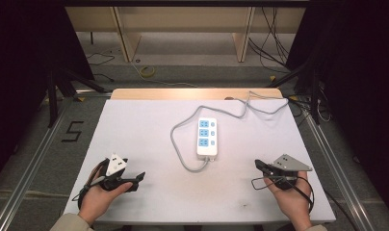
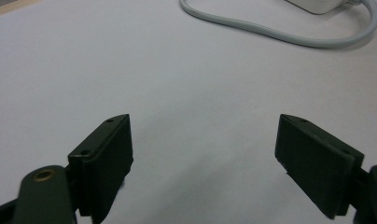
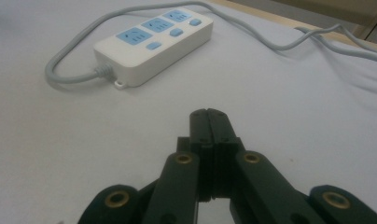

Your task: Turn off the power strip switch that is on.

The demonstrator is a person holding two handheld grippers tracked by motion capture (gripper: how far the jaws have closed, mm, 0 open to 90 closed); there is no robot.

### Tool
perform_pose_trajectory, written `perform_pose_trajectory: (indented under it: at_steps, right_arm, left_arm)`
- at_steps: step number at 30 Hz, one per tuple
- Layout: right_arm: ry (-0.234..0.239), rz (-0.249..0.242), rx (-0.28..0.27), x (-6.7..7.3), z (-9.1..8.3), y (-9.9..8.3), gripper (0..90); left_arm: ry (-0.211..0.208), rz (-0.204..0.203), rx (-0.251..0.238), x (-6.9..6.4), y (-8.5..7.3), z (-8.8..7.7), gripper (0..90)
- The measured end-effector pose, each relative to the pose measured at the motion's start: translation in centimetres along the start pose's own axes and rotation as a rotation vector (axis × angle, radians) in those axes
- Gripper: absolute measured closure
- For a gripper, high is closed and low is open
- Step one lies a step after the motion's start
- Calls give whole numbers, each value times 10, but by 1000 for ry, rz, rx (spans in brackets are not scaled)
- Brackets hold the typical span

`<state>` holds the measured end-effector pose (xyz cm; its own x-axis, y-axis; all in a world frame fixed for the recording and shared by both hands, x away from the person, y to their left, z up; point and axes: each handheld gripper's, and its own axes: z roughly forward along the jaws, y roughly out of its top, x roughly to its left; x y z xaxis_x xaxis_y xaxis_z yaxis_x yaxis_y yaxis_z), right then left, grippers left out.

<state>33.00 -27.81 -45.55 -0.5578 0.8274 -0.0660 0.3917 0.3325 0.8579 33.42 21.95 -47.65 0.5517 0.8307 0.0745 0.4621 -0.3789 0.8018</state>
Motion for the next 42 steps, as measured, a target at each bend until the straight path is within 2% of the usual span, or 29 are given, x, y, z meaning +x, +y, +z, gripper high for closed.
perform_pose_trajectory:
  at_steps: [42]
  right_arm:
    - [2,-22,-28,1,11,19,900]
  left_arm:
    - [7,2,-3,0,0,0,189]
